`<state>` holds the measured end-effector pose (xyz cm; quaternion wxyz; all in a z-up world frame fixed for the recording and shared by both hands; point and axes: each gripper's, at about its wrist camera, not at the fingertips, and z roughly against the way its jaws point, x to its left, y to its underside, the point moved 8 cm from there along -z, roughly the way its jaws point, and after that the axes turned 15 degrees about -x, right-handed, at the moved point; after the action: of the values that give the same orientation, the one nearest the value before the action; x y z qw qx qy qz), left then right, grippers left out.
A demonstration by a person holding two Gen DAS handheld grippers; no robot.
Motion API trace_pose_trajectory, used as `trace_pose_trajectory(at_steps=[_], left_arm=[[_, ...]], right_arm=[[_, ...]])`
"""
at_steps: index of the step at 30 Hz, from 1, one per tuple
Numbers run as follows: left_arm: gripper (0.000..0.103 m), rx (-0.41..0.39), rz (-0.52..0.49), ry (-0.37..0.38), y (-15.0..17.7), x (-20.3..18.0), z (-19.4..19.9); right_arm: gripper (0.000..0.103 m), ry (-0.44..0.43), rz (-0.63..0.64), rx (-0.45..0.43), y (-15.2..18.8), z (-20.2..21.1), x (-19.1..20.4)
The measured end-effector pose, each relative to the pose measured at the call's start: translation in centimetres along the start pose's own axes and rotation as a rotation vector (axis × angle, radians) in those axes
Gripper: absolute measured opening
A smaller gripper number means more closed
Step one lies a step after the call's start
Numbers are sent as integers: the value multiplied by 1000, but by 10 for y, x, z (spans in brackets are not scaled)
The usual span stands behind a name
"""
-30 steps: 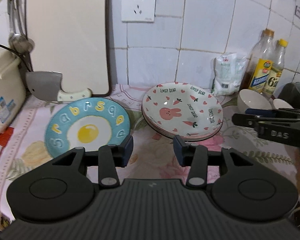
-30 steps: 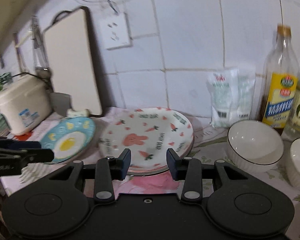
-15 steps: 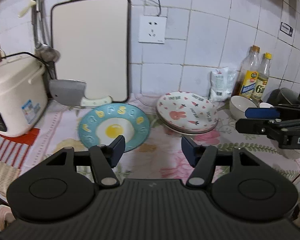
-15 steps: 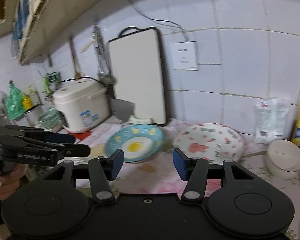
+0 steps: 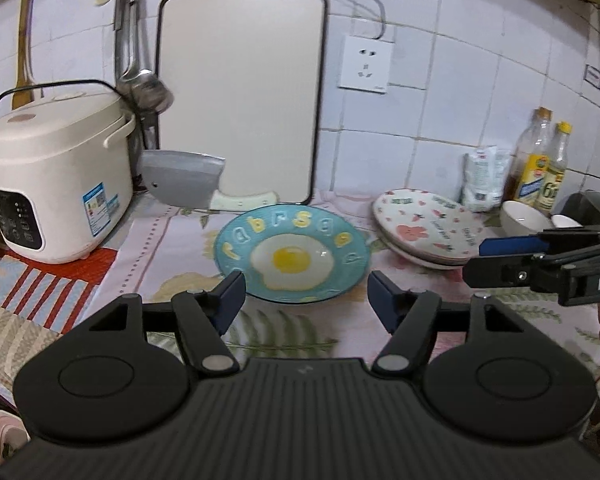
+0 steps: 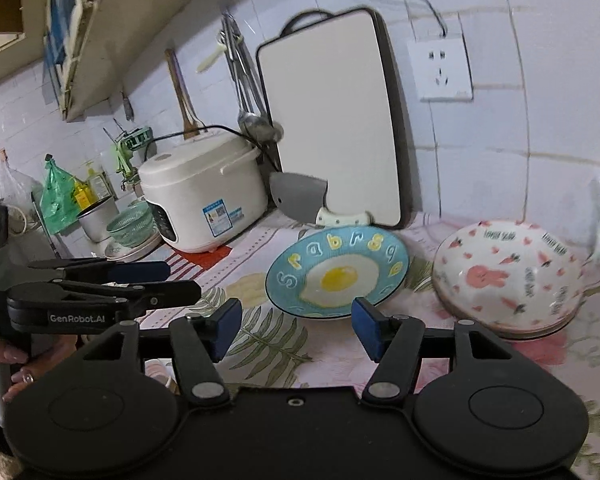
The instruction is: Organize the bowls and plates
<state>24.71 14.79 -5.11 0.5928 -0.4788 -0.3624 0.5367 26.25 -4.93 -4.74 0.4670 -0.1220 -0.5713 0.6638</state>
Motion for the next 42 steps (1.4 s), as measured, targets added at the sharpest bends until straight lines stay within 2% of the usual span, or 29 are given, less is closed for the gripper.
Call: trace_pose_trajectory(at_steps=[11, 19, 23, 24, 27, 29, 33, 35, 36, 38, 42], left_arm=[[67, 19, 67, -8, 36, 46, -61], [66, 43, 133, -22, 53, 62, -111], [60, 85, 188, -39, 60, 68, -133], [56, 93, 194, -49, 62, 69, -136], [54, 113, 211, -94, 67, 76, -146], [54, 121, 191, -120, 67, 80, -152], [37, 161, 167, -166, 72, 89, -161], [28, 160, 213, -142, 73, 90, -161], [26, 158, 244, -126, 73, 90, -161], [27, 136, 339, -78, 71, 85, -156], [26, 142, 308, -104, 76, 76, -158]], right_arm=[[67, 55, -2, -19, 31, -70, -25], [67, 98, -21, 47, 49, -116, -54], [67, 128, -62, 87, 60, -131, -70], [67, 137, -76, 92, 61, -135, -74], [66, 148, -126, 97, 63, -144, -82], [58, 172, -170, 93, 62, -150, -89], [47, 201, -189, 102, 60, -160, -94], [30, 222, -179, 112, 63, -162, -96], [25, 236, -184, 113, 65, -163, -98], [22, 233, -224, 91, 67, -162, -104], [21, 217, -250, 101, 67, -163, -108]])
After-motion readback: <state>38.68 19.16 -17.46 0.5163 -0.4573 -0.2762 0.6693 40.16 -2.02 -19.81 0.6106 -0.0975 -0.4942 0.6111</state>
